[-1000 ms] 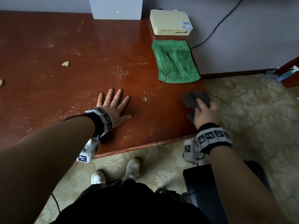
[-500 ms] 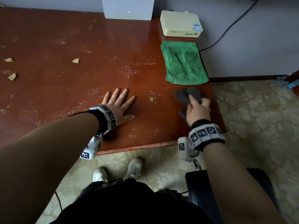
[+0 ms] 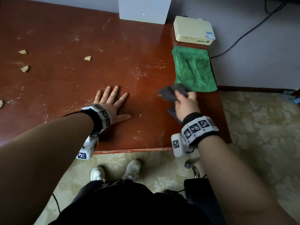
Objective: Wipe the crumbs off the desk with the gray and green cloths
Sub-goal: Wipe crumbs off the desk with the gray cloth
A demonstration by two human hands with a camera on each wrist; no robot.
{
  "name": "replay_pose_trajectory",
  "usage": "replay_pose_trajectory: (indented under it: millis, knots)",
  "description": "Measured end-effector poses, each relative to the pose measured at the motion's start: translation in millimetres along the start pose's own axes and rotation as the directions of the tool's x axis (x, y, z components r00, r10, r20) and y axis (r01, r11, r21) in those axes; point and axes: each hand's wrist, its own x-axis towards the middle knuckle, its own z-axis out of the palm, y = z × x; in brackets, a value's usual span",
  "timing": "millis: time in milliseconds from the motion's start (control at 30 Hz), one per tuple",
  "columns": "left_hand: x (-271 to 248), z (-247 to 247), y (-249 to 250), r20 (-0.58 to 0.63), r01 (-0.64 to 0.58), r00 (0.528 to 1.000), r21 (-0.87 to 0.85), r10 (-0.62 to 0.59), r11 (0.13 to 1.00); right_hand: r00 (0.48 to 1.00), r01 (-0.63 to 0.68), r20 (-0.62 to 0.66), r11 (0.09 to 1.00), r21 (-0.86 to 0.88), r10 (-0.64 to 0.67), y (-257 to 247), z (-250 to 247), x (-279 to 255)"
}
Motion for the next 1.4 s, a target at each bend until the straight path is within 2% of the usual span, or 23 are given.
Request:
replay_pose_trajectory:
  millis: [67, 100, 200, 300, 367, 400, 500, 567, 667, 733, 833, 867, 900, 933, 967, 1000, 1033, 1067, 1133, 1200, 1267, 1333, 1400]
  knots:
    - [0.2, 0.6, 0.8, -0.009, -0.001, 1.000, 0.003, 0.001, 1.000, 0.951, -0.297, -0.056, 0.949, 0.108, 0.304, 6.1, -7.3, 8.8]
    - [0.2, 1.1, 0.8, -0.013, -0.003, 1.000, 0.004, 0.003, 1.000, 0.930, -0.367, 0.006, 0.928, 0.066, 0.367, 3.8, -6.8, 9.1]
    - [1.1, 1.4, 0.2, -0.020, -0.004, 1.000, 0.005, 0.004, 1.000, 0.950, -0.194, 0.193, 0.949, -0.248, 0.245, -10.9, 7.7, 6.6]
    - [1.7, 2.2, -1.2, -0.021, -0.014, 1.000, 0.001, 0.014, 1.000, 0.954, 0.077, 0.300, 0.964, -0.254, 0.003, -36.4, 28.7, -7.3]
    - [2.8, 1.3, -1.5, -0.017, -0.015, 1.000, 0.001, 0.015, 1.000, 0.910, 0.280, 0.355, 0.950, -0.142, -0.215, -44.4, 39.2, -13.5]
    - [3.1, 0.9, -1.9, -0.010, -0.014, 1.000, 0.002, 0.014, 1.000, 0.897, 0.288, 0.368, 0.956, -0.061, -0.247, -47.3, 36.2, -13.2]
    - [3.7, 0.8, -3.3, 0.007, -0.022, 1.000, -0.006, 0.022, 1.000, 0.978, 0.110, 0.170, 0.993, 0.051, -0.117, -41.9, 20.8, 19.7]
    - [3.8, 1.1, -3.6, 0.016, -0.023, 1.000, -0.008, 0.023, 1.000, 0.993, 0.030, 0.115, 0.991, -0.130, -0.015, -39.1, 12.7, 37.5]
    - [4.0, -0.3, -4.1, 0.014, -0.021, 1.000, -0.017, 0.022, 1.000, 0.978, 0.028, 0.205, 0.952, -0.306, 0.037, -45.6, 20.1, 36.0]
    - [3.5, -0.6, -3.8, 0.005, -0.025, 1.000, -0.034, 0.025, 0.999, 0.951, 0.205, 0.281, 0.939, -0.275, -0.126, -50.8, 30.7, 21.6]
    - [4.6, -0.2, -5.4, -0.029, -0.012, 1.000, -0.038, 0.011, 0.999, 0.808, 0.454, 0.462, 0.886, -0.091, -0.366, -53.6, 37.0, -6.3]
    - [5.2, -0.4, -7.8, -0.033, 0.002, 0.999, -0.034, -0.003, 0.999, 0.759, 0.490, 0.515, 0.871, -0.048, -0.398, -54.1, 34.6, -8.9]
    - [5.5, -1.2, -11.4, -0.028, 0.017, 0.999, -0.037, -0.018, 0.999, 0.745, 0.492, 0.523, 0.870, -0.012, -0.414, -56.1, 30.5, -5.8]
    - [5.4, -2.5, -15.4, -0.013, 0.032, 0.999, -0.046, -0.033, 0.998, 0.784, 0.452, 0.468, 0.892, 0.020, -0.408, -58.2, 26.3, 2.8]
    - [5.1, -3.8, -19.0, 0.008, 0.045, 0.999, -0.057, -0.045, 0.997, 0.858, 0.371, 0.363, 0.927, 0.052, -0.364, -59.9, 21.1, 15.5]
    - [4.8, -5.4, -21.9, 0.027, 0.056, 0.998, -0.065, -0.054, 0.996, 0.930, 0.257, 0.251, 0.964, 0.073, -0.267, -60.7, 17.1, 31.5]
    - [4.9, -6.7, -23.9, 0.041, 0.063, 0.997, -0.069, -0.060, 0.996, 0.975, 0.137, 0.168, 0.989, 0.047, -0.144, -63.3, 13.8, 44.8]
    - [5.4, -7.4, -24.8, 0.050, 0.067, 0.997, -0.070, -0.063, 0.995, 0.990, 0.046, 0.138, 0.997, -0.058, -0.038, -65.9, 12.6, 53.4]
    - [6.1, -7.8, -25.1, 0.056, 0.070, 0.996, -0.070, -0.066, 0.995, 0.982, 0.037, 0.188, 0.950, -0.310, 0.023, -71.8, 18.0, 53.9]
    - [6.9, -8.4, -26.4, 0.055, 0.068, 0.996, -0.074, -0.064, 0.995, 0.959, 0.192, 0.265, 0.911, -0.365, -0.095, -76.2, 28.0, 40.0]
    - [9.2, -11.4, -30.6, 0.046, 0.069, 0.997, -0.080, -0.066, 0.994, 0.895, 0.363, 0.369, 0.891, -0.273, -0.252, -76.3, 37.6, 28.0]
    - [14.4, -16.4, -36.8, 0.038, 0.071, 0.997, -0.075, -0.068, 0.995, 0.850, 0.378, 0.433, 0.920, -0.104, -0.300, -77.0, 34.1, 27.5]
    - [22.0, -23.5, -42.8, 0.045, 0.072, 0.997, -0.061, -0.069, 0.996, 0.911, 0.267, 0.320, 0.963, 0.023, -0.260, -79.6, 21.9, 48.3]
